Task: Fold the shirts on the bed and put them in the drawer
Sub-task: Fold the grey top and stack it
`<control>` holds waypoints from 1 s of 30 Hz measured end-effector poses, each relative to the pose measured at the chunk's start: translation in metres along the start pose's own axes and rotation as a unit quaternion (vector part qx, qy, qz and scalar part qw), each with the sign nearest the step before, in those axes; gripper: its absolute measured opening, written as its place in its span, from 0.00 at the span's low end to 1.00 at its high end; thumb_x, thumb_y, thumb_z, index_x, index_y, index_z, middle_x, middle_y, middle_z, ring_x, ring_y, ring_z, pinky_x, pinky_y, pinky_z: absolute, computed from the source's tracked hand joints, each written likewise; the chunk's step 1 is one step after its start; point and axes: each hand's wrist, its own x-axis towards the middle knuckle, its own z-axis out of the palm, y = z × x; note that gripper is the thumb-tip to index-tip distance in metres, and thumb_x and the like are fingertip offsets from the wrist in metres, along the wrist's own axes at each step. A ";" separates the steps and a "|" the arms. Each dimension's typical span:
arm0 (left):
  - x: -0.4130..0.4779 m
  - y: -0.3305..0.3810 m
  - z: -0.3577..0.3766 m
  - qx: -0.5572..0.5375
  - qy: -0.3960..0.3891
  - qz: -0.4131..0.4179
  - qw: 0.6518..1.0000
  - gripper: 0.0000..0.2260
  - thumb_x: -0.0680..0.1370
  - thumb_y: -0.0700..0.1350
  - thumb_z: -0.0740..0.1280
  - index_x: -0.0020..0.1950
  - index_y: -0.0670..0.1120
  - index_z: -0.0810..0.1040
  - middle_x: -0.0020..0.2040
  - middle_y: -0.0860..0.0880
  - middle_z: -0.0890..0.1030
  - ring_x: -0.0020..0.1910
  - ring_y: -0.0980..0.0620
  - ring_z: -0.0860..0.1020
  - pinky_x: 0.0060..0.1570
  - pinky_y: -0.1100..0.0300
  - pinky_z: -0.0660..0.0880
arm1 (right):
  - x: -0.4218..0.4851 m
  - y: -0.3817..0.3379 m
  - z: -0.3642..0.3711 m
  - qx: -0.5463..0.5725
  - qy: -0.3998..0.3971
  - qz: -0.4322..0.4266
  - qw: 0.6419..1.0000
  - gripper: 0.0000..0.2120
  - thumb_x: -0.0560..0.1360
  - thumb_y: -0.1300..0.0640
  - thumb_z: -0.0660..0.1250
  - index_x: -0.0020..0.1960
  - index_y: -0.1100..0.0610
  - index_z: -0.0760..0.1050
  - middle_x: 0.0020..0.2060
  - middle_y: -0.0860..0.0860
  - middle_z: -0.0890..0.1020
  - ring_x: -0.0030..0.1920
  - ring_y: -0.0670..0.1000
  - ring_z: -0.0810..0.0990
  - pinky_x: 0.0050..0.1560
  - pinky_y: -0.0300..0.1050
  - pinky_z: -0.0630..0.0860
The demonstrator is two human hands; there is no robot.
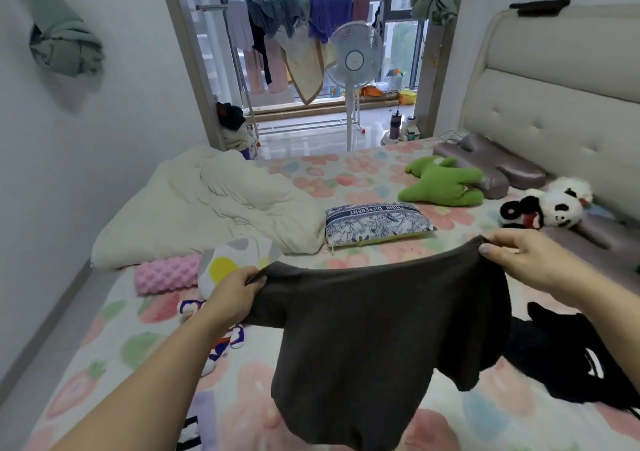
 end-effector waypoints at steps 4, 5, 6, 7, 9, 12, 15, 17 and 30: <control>0.013 -0.007 0.009 -0.099 -0.029 -0.079 0.992 0.10 0.81 0.45 0.56 0.44 0.40 0.68 0.35 0.41 0.70 0.26 0.48 0.75 0.23 0.62 0.68 | 0.021 0.017 0.015 0.121 -0.025 0.063 0.990 0.07 0.79 0.64 0.57 0.47 0.65 0.73 0.37 0.57 0.78 0.31 0.51 0.82 0.28 0.35 0.77; 0.015 -0.009 0.011 -0.170 -0.047 -0.118 0.977 0.09 0.81 0.46 0.56 0.47 0.41 0.69 0.37 0.40 0.71 0.28 0.44 0.78 0.23 0.61 0.70 | 0.027 0.022 0.018 0.143 -0.025 0.067 0.987 0.08 0.79 0.65 0.57 0.46 0.65 0.73 0.40 0.58 0.78 0.35 0.52 0.82 0.32 0.35 0.79; 0.017 -0.008 0.013 -0.247 -0.058 -0.151 0.955 0.08 0.82 0.46 0.56 0.49 0.42 0.70 0.41 0.39 0.73 0.31 0.39 0.80 0.26 0.58 0.74 | 0.033 0.027 0.021 0.148 -0.022 0.060 0.987 0.08 0.79 0.65 0.57 0.44 0.64 0.74 0.41 0.58 0.78 0.37 0.52 0.82 0.36 0.35 0.80; 0.020 -0.006 0.014 -0.321 -0.054 -0.170 0.930 0.08 0.82 0.45 0.56 0.50 0.42 0.71 0.45 0.38 0.74 0.34 0.38 0.81 0.28 0.54 0.78 | 0.039 0.030 0.023 0.149 -0.017 0.048 0.988 0.10 0.79 0.66 0.57 0.42 0.61 0.74 0.40 0.56 0.78 0.39 0.52 0.81 0.39 0.34 0.80; 0.029 0.006 0.014 -0.423 0.007 -0.154 0.893 0.07 0.81 0.42 0.57 0.48 0.40 0.71 0.43 0.39 0.73 0.33 0.44 0.79 0.31 0.52 0.80 | 0.051 0.031 0.025 0.148 -0.005 0.029 0.989 0.10 0.78 0.66 0.58 0.41 0.59 0.74 0.40 0.55 0.78 0.42 0.52 0.80 0.43 0.34 0.78; 0.047 0.039 -0.005 -0.432 0.132 -0.043 0.891 0.08 0.80 0.39 0.59 0.40 0.41 0.70 0.36 0.43 0.70 0.34 0.51 0.73 0.32 0.58 0.80 | 0.072 0.016 0.016 0.157 0.025 -0.017 0.987 0.08 0.78 0.67 0.57 0.46 0.65 0.74 0.43 0.58 0.77 0.42 0.53 0.77 0.42 0.30 0.76; 0.051 0.086 -0.044 -0.329 0.224 0.097 0.912 0.11 0.80 0.40 0.60 0.38 0.45 0.70 0.29 0.47 0.75 0.28 0.54 0.71 0.31 0.63 0.71 | 0.089 -0.012 -0.010 0.180 0.075 -0.088 0.977 0.07 0.79 0.65 0.58 0.52 0.65 0.74 0.45 0.58 0.77 0.46 0.52 0.77 0.43 0.27 0.75; 0.039 0.110 -0.067 -0.287 0.255 0.160 0.910 0.11 0.80 0.41 0.60 0.37 0.48 0.70 0.23 0.55 0.76 0.23 0.59 0.70 0.27 0.67 0.67 | 0.089 -0.029 -0.029 0.207 0.086 -0.123 0.967 0.08 0.79 0.64 0.58 0.54 0.64 0.74 0.45 0.56 0.78 0.43 0.45 0.80 0.43 0.27 0.76; -0.144 -0.073 0.123 -0.077 0.020 -0.052 0.995 0.13 0.71 0.39 0.72 0.35 0.56 0.74 0.30 0.56 0.76 0.28 0.61 0.70 0.33 0.69 0.66 | -0.039 0.165 0.095 -0.034 -0.159 0.033 0.986 0.08 0.76 0.62 0.64 0.50 0.54 0.80 0.46 0.48 0.83 0.49 0.49 0.80 0.51 0.43 0.74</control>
